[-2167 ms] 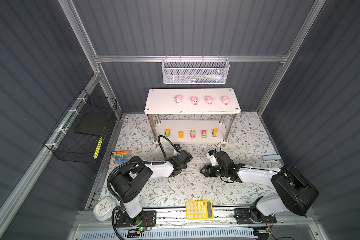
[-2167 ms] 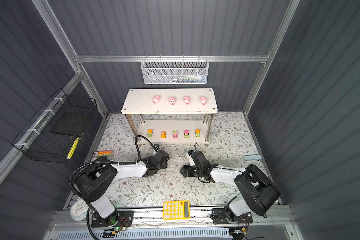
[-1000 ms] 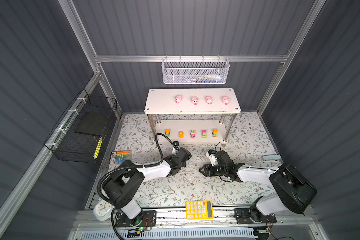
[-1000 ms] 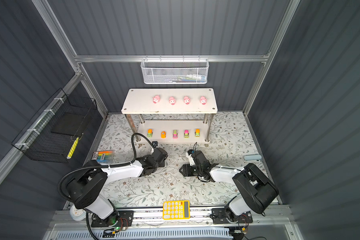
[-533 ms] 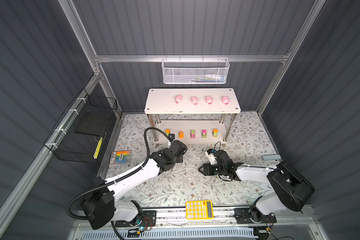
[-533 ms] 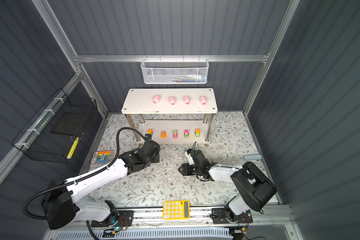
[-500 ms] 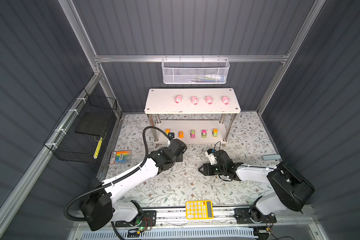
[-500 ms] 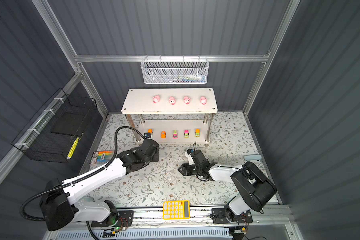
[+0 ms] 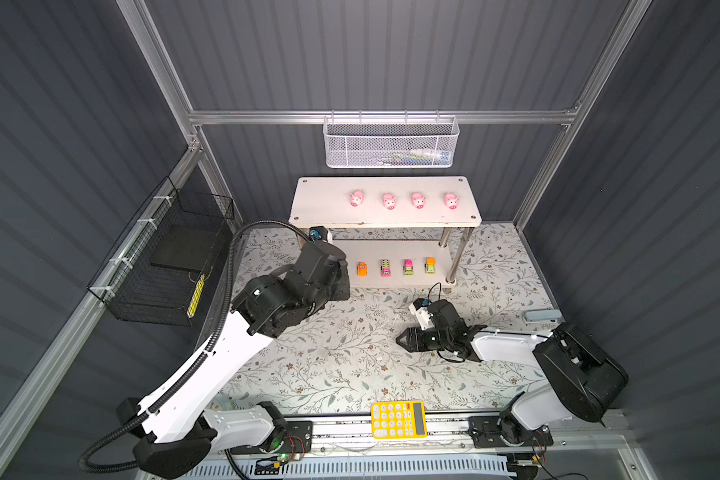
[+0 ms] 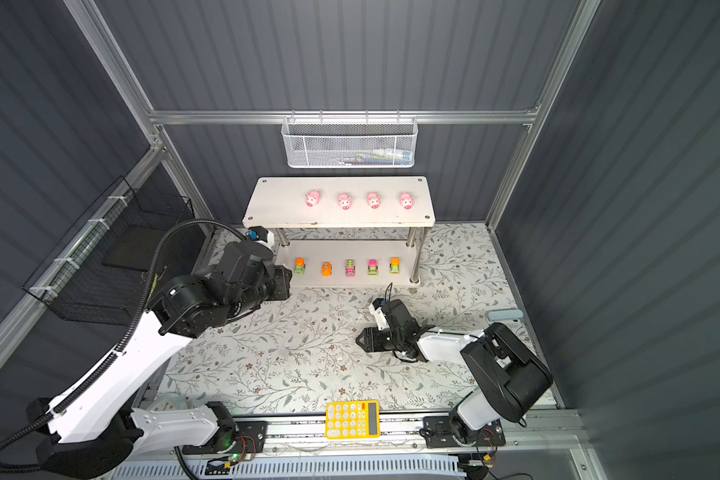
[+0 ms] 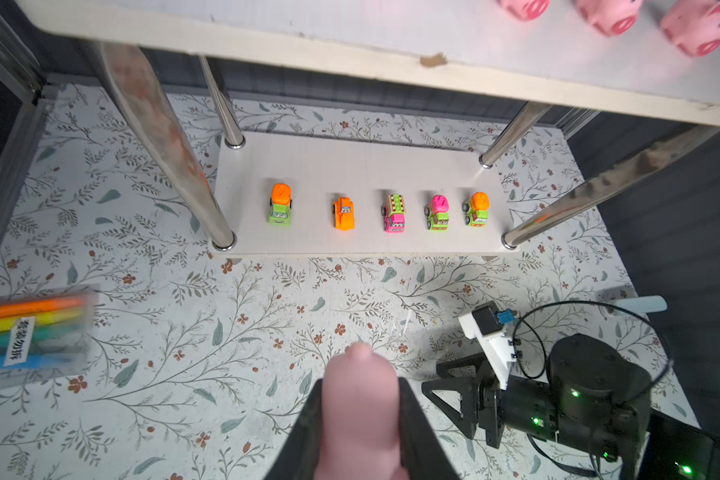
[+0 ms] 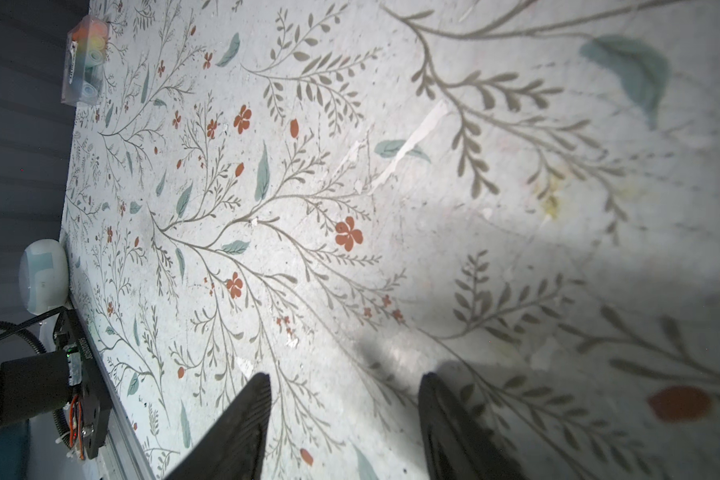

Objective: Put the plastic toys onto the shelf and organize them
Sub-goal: 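Lift the pink pig with the left gripper up to the top shelf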

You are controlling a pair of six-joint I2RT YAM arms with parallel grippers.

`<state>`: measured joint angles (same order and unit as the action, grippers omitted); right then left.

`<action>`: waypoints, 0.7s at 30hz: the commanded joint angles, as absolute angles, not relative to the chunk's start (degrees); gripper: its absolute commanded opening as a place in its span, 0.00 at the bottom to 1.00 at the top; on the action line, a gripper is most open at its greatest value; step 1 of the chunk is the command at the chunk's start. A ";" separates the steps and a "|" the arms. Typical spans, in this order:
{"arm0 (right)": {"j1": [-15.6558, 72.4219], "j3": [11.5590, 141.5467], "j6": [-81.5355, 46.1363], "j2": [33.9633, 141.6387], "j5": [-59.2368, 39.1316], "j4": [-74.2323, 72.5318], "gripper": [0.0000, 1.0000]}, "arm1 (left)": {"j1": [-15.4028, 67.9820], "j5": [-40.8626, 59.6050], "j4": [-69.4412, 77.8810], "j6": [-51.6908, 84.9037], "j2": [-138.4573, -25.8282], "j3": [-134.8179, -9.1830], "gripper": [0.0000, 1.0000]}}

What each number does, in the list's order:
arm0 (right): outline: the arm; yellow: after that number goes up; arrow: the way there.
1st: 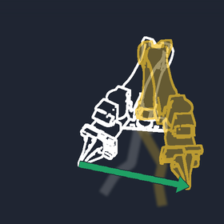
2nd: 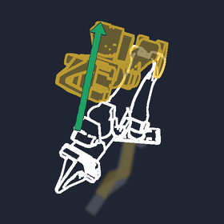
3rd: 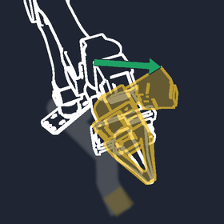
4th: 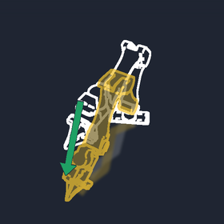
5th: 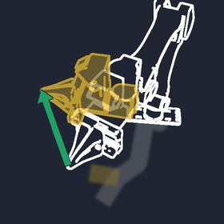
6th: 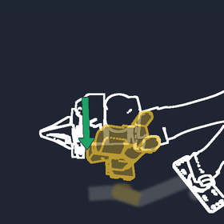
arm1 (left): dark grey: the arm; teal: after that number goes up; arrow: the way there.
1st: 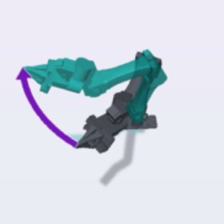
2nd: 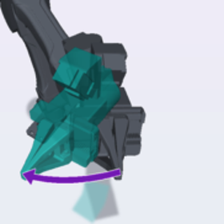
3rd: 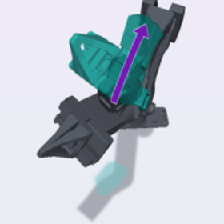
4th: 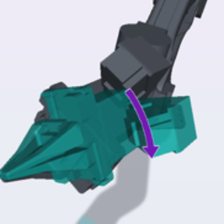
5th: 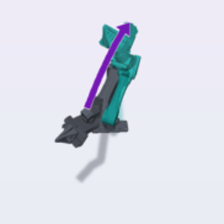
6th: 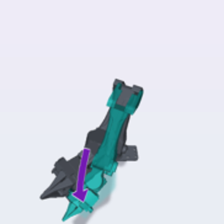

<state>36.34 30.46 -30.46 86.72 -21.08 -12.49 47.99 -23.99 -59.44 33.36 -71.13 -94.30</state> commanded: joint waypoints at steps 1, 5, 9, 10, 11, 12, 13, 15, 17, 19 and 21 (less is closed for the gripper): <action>36.19 30.50 -30.59 87.73 -21.59 -10.63 0.60 | 47.54 -23.91 -68.34 29.48 -74.30 -101.30 0.27; 36.13 30.08 -30.59 87.34 -21.53 -10.88 0.60 | 44.72 -21.79 -72.10 26.21 -78.90 -111.32 0.28; 36.17 30.08 -30.66 87.46 -21.68 -10.99 0.60 | 38.76 -16.65 -72.28 22.30 -83.35 -118.73 0.29; 36.21 30.06 -30.64 87.45 -21.66 -10.99 0.60 | 37.42 -15.31 -72.10 21.54 -84.46 -120.10 0.29; 36.12 29.93 -30.60 87.32 -21.62 -11.07 0.60 | 36.65 -14.92 -72.07 20.58 -86.07 -121.89 0.29; 36.13 29.86 -30.59 87.24 -21.54 -11.07 0.60 | 36.12 -14.86 -72.27 19.60 -87.75 -123.91 0.29; 36.12 29.80 -30.64 87.01 -21.48 -11.15 0.60 | 35.53 -14.56 -72.42 18.99 -89.55 -125.86 0.29; 36.12 29.71 -30.59 86.92 -21.48 -11.17 0.60 | 34.37 -13.27 -72.51 17.62 -93.13 -130.10 0.30; 36.13 29.74 -30.56 86.97 -21.69 -11.16 0.60 | 32.92 -12.05 -72.45 16.74 -96.10 -133.49 0.29; 36.12 29.80 -30.53 87.14 -21.68 -11.16 0.60 | 31.13 -11.16 -71.88 16.18 -98.17 -135.61 0.29; 36.12 29.85 -30.53 87.31 -21.75 -11.16 0.60 | 29.07 -10.54 -71.05 15.74 -99.68 -136.46 0.29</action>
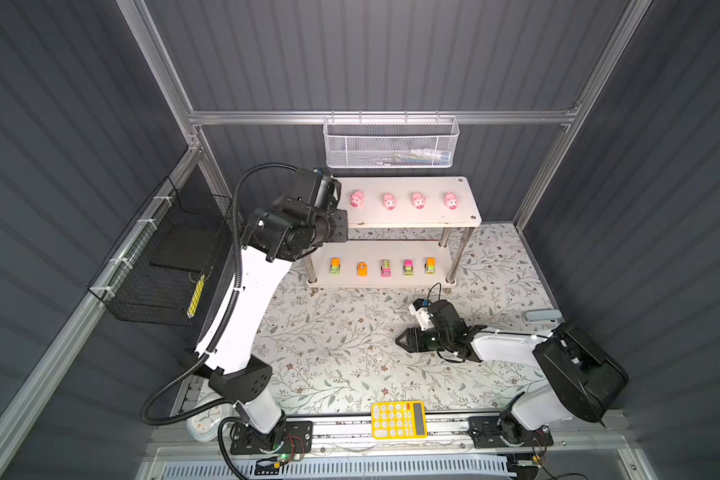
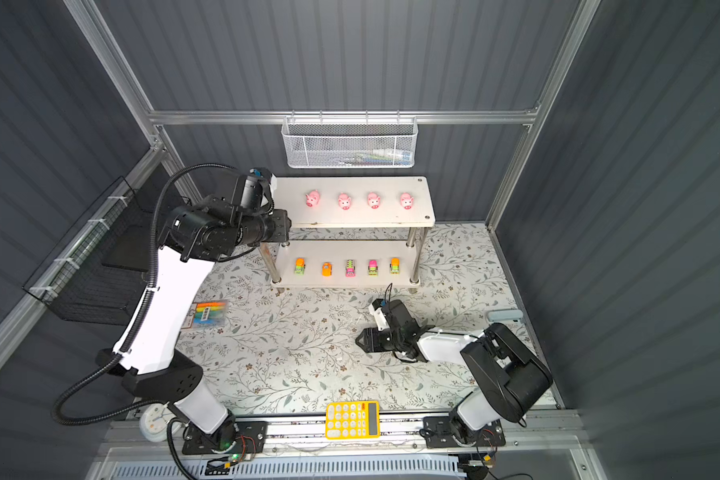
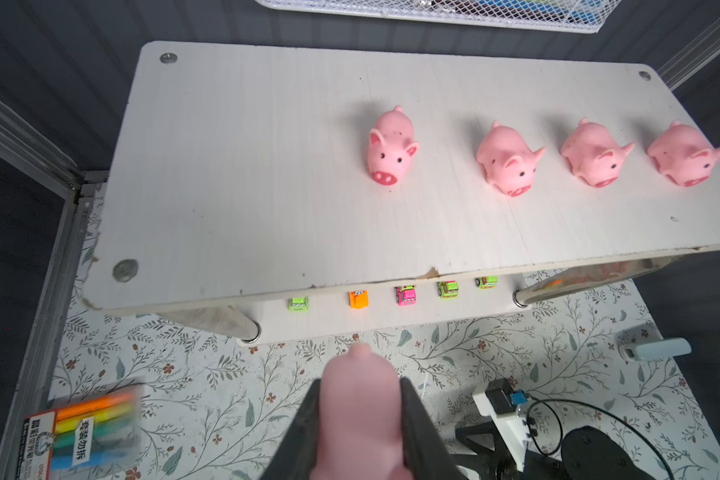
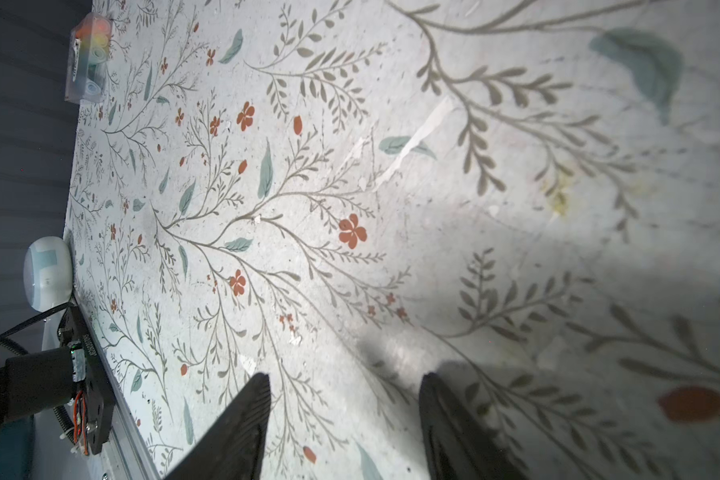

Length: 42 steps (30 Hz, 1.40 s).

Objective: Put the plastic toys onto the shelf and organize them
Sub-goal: 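Lift the pink pig with the left gripper up to the top shelf, then lower the held pig onto the top shelf at the row's near end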

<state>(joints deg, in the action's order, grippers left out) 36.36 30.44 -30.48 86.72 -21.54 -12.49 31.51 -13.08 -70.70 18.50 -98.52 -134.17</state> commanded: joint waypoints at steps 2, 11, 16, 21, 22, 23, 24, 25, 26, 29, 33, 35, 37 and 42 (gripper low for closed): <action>36.20 30.01 -30.42 87.48 -21.80 -11.16 0.60 | 27.11 -10.31 -69.76 15.43 -100.55 -135.99 0.29; 36.19 30.61 -30.49 88.38 -21.78 -10.90 0.60 | 19.94 -2.38 -63.10 14.68 -102.78 -135.01 0.29; 36.12 30.81 -30.54 88.42 -21.53 -10.59 0.60 | 19.05 -1.45 -61.64 13.55 -105.55 -136.50 0.29; 36.13 30.76 -30.76 87.99 -20.84 -10.31 0.60 | 18.55 -2.81 -60.26 12.57 -107.39 -137.11 0.30; 36.14 30.67 -30.79 87.97 -20.75 -10.28 0.60 | 18.46 -2.90 -59.82 12.49 -107.68 -137.10 0.30; 36.13 30.63 -30.87 87.93 -20.66 -10.28 0.60 | 18.34 -2.82 -59.55 12.48 -107.96 -137.21 0.30; 36.15 30.56 -30.93 87.86 -20.65 -10.20 0.60 | 18.28 -2.80 -59.52 12.48 -108.22 -137.45 0.29; 36.19 30.51 -30.91 87.83 -20.57 -10.20 0.60 | 18.19 -2.81 -59.42 12.48 -108.60 -137.71 0.29; 36.11 30.57 -31.01 87.76 -20.57 -10.20 0.60 | 18.11 -2.82 -59.24 12.53 -108.91 -137.87 0.29; 36.13 30.54 -30.94 87.82 -20.53 -10.20 0.60 | 17.84 -2.64 -58.71 12.58 -109.77 -138.56 0.30; 36.17 30.58 -31.04 87.72 -20.39 -10.11 0.60 | 17.45 -2.51 -58.45 12.66 -111.08 -139.63 0.30; 36.12 30.48 -31.19 87.67 -20.22 -10.11 0.60 | 17.32 -2.55 -58.40 12.66 -111.82 -140.04 0.30; 36.20 30.42 -31.16 87.63 -20.21 -10.09 0.60 | 17.23 -2.55 -58.45 12.66 -112.68 -140.81 0.31; 36.12 30.21 -31.31 87.28 -19.85 -9.94 0.60 | 17.05 -2.90 -56.40 12.43 -114.39 -141.72 0.31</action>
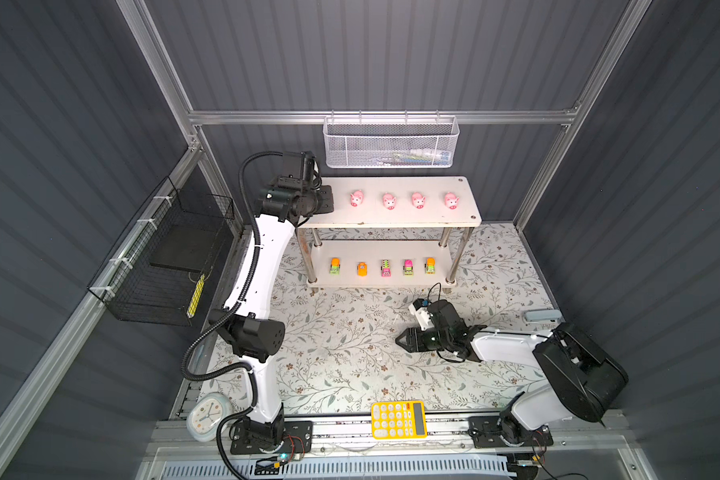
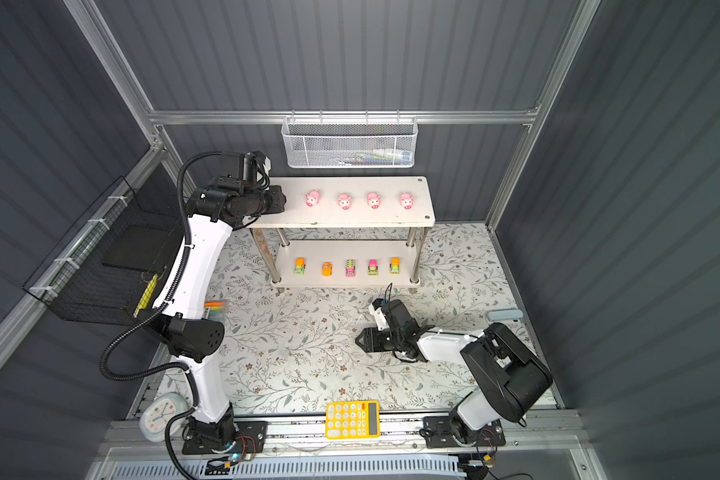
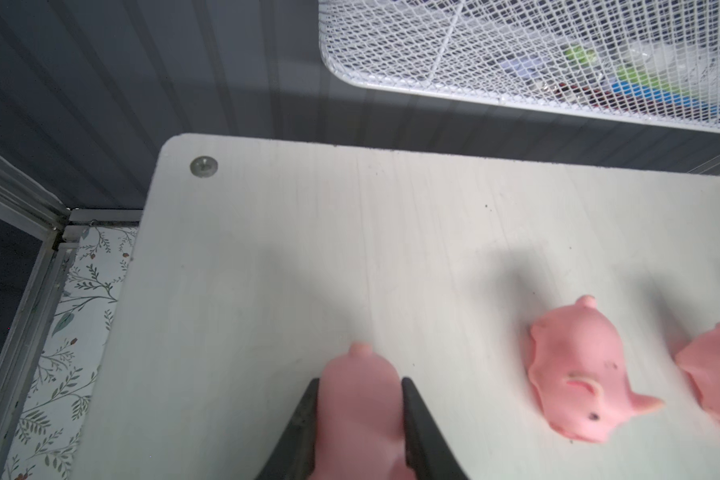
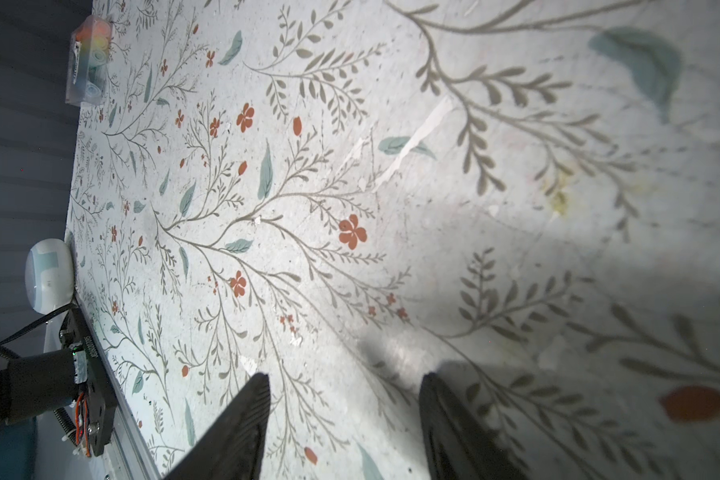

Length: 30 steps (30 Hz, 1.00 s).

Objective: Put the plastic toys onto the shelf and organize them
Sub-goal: 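Lower the held pig onto the top shelf at the row's near end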

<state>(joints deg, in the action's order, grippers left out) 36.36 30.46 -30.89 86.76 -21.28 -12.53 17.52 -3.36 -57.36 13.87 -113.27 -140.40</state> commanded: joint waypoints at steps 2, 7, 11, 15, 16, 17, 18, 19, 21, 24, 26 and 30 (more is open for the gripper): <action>36.13 30.13 -31.43 87.19 -19.79 -9.93 0.60 | 17.05 -2.74 -55.74 12.24 -114.68 -141.50 0.32; 36.15 30.33 -31.31 87.45 -19.83 -9.93 0.60 | 16.96 -2.37 -54.58 12.08 -114.79 -140.71 0.33; 36.13 30.39 -31.35 87.59 -19.82 -9.93 0.60 | 16.96 -2.36 -54.17 12.22 -114.17 -139.80 0.36; 36.12 30.48 -31.29 87.67 -19.85 -9.93 0.60 | 16.87 -2.81 -53.46 12.48 -112.75 -138.37 0.43; 36.13 30.49 -31.28 87.74 -19.95 -9.93 0.60 | 16.88 -2.66 -53.22 12.56 -112.49 -138.15 0.45; 36.16 30.54 -31.20 87.83 -20.00 -9.93 0.60 | 16.88 -2.48 -53.01 12.65 -112.22 -137.94 0.46; 36.12 30.55 -31.23 87.89 -20.04 -9.93 0.60 | 16.88 -2.38 -52.87 12.82 -112.02 -137.91 0.47; 36.19 30.56 -31.27 87.90 -20.04 -9.93 0.60 | 16.88 -2.24 -52.74 12.83 -111.89 -137.93 0.48; 36.12 30.43 -31.23 87.87 -19.96 -9.93 0.60 | 16.88 -1.98 -52.41 13.00 -111.57 -138.05 0.51; 36.12 30.47 -31.21 87.63 -19.87 -9.86 0.60 | 16.87 -1.42 -52.03 13.35 -110.96 -138.72 0.54; 36.16 30.43 -31.28 87.49 -19.86 -9.84 0.60 | 16.87 -1.23 -52.03 13.45 -110.54 -139.43 0.56; 36.12 30.27 -31.26 87.28 -19.86 -9.84 0.60 | 16.83 -1.66 -51.28 13.36 -107.97 -139.62 0.60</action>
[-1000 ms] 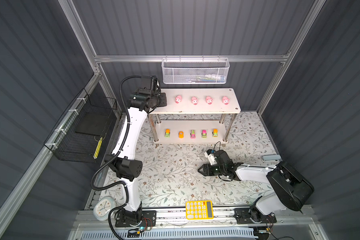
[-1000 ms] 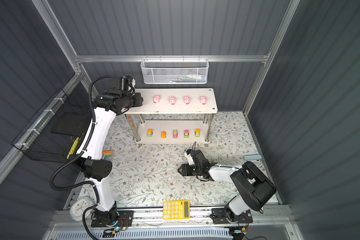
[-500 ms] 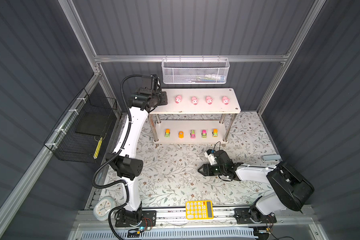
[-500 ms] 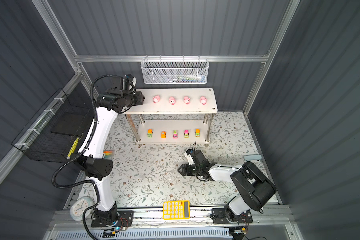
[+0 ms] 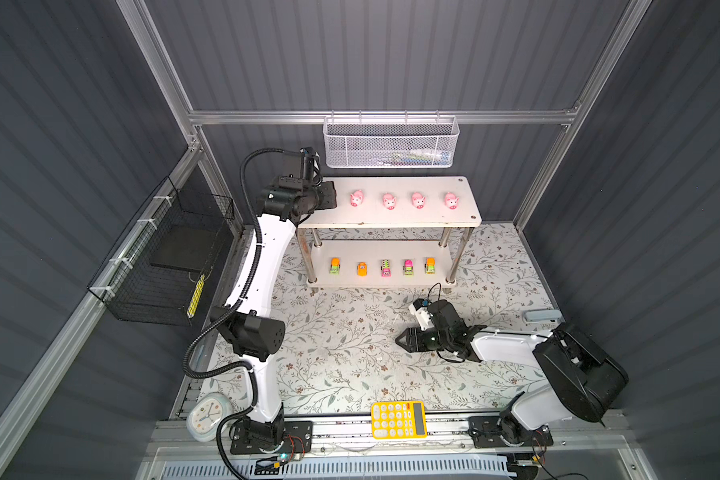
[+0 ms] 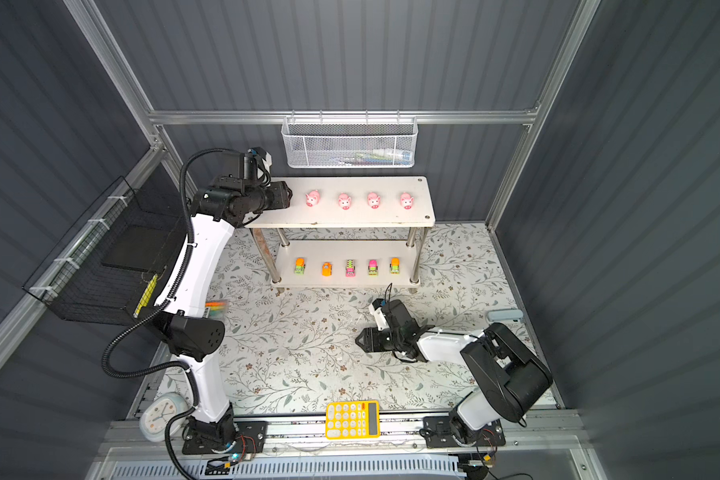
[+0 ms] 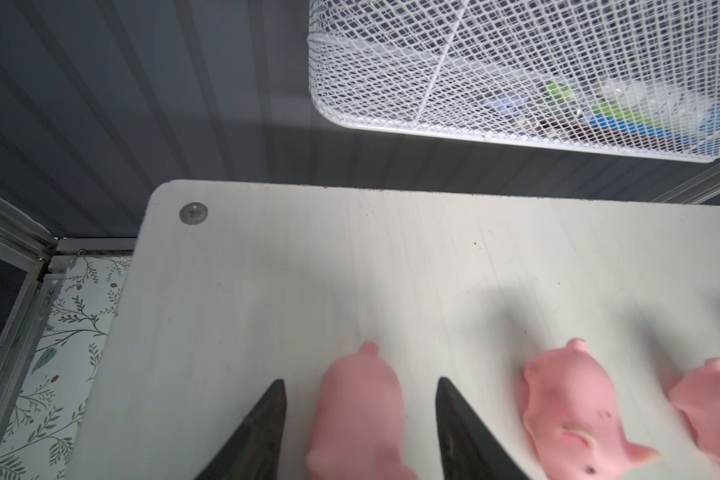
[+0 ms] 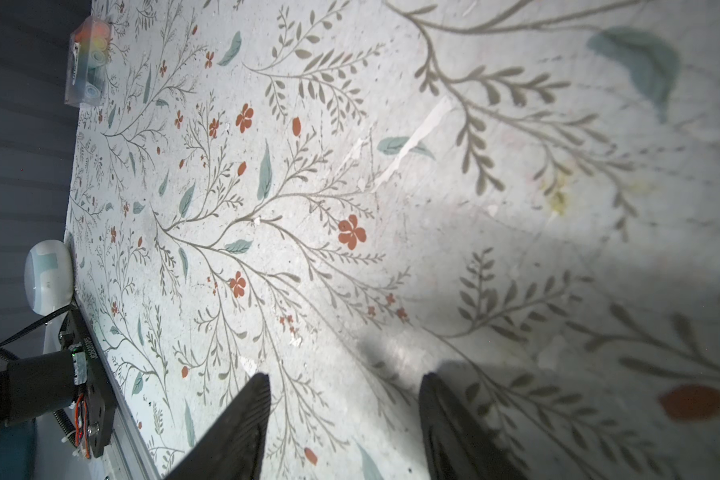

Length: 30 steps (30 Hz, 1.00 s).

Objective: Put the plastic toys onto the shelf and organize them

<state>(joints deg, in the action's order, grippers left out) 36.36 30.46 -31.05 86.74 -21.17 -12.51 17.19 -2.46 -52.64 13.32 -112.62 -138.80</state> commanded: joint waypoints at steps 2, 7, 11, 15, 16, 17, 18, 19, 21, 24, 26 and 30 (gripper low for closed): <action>36.16 30.27 -31.20 87.11 -19.80 -9.83 0.60 | 16.79 -1.42 -50.31 13.44 -106.14 -138.94 0.60; 36.15 30.06 -31.15 85.40 -19.86 -9.26 0.60 | 16.70 0.56 -46.94 14.41 -100.76 -136.05 0.61; 36.35 29.53 -31.23 80.76 -17.59 -7.69 0.60 | 16.70 0.50 -43.91 14.85 -95.50 -130.63 0.61; 36.30 29.19 -31.06 73.58 -14.40 -3.17 0.60 | 16.70 -1.04 -39.70 15.47 -87.59 -119.73 0.61; 36.38 28.88 -31.15 71.33 -13.05 -1.73 0.60 | 16.70 -1.67 -38.53 15.80 -85.12 -116.23 0.61; 36.30 28.68 -31.27 69.17 -11.82 -0.38 0.59 | 16.70 -2.27 -37.52 16.00 -83.08 -113.12 0.61; 36.31 28.28 -31.67 66.67 -10.28 1.16 0.59 | 16.70 -2.90 -36.37 16.01 -80.43 -109.67 0.61; 36.21 28.14 -31.87 64.55 -8.68 3.03 0.59 | 16.69 -3.56 -35.53 16.00 -77.95 -106.11 0.62; 36.07 27.83 -32.40 58.09 -5.22 7.15 0.59 | 16.69 -5.17 -34.90 15.69 -73.29 -100.25 0.64; 35.46 27.66 -33.12 49.68 1.48 13.87 0.59 | 16.70 -9.07 -35.29 15.56 -65.81 -91.58 0.65; 34.16 27.67 -33.24 44.02 5.54 17.64 0.60 | 16.70 -12.29 -36.15 15.81 -61.00 -86.14 0.65; 28.73 27.59 -31.70 35.55 11.20 21.92 0.61 | 16.69 -17.47 -36.78 18.13 -51.12 -73.87 0.67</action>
<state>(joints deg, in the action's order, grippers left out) 31.51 28.29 -32.49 38.50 3.81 15.16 17.15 -12.10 -36.38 16.16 -55.61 -79.15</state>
